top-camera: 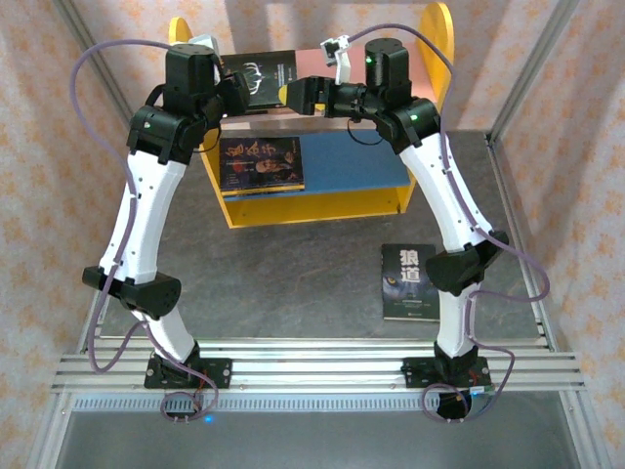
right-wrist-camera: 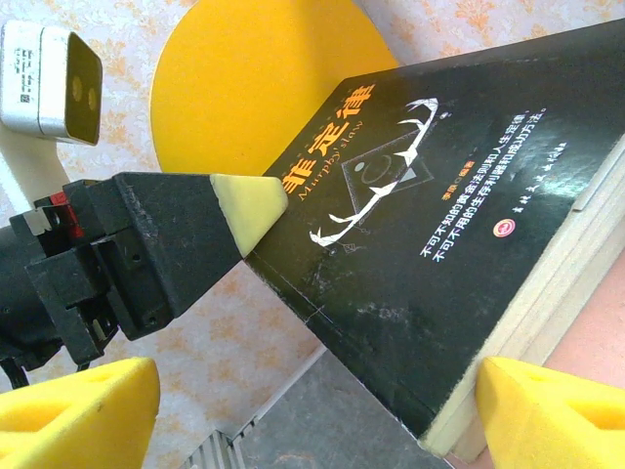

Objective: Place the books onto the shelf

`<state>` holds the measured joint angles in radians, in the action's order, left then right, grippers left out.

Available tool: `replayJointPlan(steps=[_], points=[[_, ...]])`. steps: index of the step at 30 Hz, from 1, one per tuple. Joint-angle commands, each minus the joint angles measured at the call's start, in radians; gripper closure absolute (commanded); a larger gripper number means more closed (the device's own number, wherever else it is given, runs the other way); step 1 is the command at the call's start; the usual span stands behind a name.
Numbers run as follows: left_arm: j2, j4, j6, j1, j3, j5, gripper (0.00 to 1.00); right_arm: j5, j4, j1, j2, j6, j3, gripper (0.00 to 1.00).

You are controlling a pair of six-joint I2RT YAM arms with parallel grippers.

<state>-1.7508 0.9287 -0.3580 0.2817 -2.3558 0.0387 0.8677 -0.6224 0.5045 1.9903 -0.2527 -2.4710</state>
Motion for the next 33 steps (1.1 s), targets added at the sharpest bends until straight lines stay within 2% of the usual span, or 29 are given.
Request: replayJointPlan(steps=[1, 27, 33], points=[[-0.024, 0.022, 0.022, 0.004, -0.026, 0.022, 0.55, -0.003, -0.102, 0.019, 0.016, -0.002, 0.018, 0.17], [-0.035, 0.024, 0.026, -0.001, -0.048, 0.010, 0.52, 0.030, -0.109, 0.031, 0.045, -0.012, -0.037, 0.16], [-0.082, 0.078, 0.030, -0.003, -0.134, 0.003, 0.51, 0.039, -0.117, 0.031, 0.081, -0.032, -0.096, 0.16]])
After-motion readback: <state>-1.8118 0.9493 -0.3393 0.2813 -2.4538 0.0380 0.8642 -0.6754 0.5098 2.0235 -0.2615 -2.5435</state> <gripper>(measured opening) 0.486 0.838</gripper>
